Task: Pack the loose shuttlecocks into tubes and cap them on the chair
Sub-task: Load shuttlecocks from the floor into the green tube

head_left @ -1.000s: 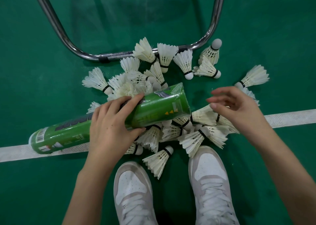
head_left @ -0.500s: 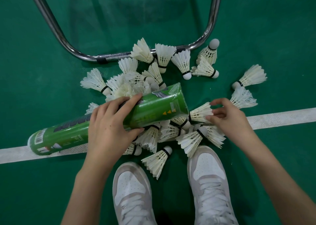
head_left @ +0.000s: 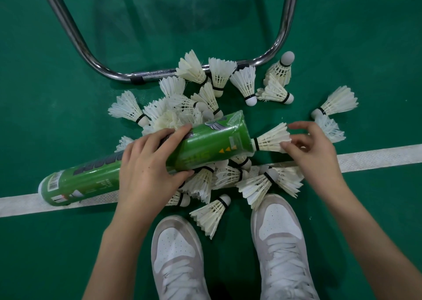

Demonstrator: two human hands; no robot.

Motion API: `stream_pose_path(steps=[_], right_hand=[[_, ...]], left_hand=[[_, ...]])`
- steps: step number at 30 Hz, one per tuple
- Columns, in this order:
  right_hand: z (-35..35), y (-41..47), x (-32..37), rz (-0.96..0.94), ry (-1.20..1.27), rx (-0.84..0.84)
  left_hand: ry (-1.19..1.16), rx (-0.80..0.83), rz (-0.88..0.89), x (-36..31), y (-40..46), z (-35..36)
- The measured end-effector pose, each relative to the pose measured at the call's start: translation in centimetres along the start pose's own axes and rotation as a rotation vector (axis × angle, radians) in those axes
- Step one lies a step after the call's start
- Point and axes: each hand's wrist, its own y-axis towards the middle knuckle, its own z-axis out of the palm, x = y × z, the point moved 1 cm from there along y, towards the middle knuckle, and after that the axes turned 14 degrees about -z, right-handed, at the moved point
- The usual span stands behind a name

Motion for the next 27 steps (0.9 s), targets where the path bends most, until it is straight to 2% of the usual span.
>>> stream_pose_path(steps=[9,21,27], right_hand=[[-1.7,0.5,4.8,-0.139,0.193,-0.096],[2.4,-1.9,6.8,-0.099,0.438,0.091],[3.6,-2.5,7.0,-0.084,0.405,0.103]], left_hand=[[0.002,0.002,0.002,-0.1,0.0,0.0],[-0.004,-0.004,0.014,-0.2,0.0,0.1],[-0.008,-0.008,0.019,0.0,0.0,0.2]])
